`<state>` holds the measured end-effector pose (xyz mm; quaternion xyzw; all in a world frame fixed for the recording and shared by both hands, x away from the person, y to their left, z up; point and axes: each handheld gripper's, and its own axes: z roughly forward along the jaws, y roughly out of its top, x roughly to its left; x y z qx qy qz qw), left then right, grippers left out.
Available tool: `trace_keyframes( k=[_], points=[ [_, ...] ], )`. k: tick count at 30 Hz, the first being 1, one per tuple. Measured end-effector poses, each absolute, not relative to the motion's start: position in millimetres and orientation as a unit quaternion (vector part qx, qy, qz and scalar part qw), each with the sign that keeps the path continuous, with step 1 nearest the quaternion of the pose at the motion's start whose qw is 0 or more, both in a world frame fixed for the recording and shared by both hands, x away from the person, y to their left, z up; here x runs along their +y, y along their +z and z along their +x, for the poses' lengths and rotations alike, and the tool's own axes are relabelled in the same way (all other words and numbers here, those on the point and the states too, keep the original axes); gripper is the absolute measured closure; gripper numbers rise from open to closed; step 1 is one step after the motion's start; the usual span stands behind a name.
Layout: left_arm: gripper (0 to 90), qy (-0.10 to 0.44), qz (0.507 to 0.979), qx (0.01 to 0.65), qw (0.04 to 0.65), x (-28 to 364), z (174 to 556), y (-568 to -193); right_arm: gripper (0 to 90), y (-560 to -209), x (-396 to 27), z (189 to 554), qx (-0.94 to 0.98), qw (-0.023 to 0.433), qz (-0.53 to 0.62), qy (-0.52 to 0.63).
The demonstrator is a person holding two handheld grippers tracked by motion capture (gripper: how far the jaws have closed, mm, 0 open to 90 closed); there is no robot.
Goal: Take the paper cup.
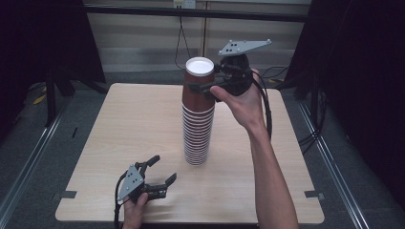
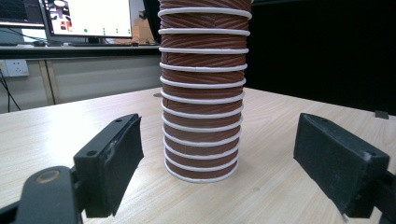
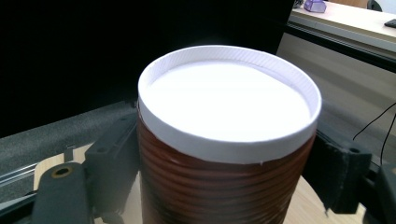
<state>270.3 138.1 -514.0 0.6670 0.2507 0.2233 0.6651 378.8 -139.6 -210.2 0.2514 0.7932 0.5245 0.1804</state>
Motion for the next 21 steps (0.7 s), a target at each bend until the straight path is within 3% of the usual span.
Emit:
trace_keyframes(
  k=[21],
  points=[
    [15.4,0.224,0.666,0.251,0.666,138,270,-514,21.3,-197,-145,369,0.757,0.206,0.243,0.571]
  ],
)
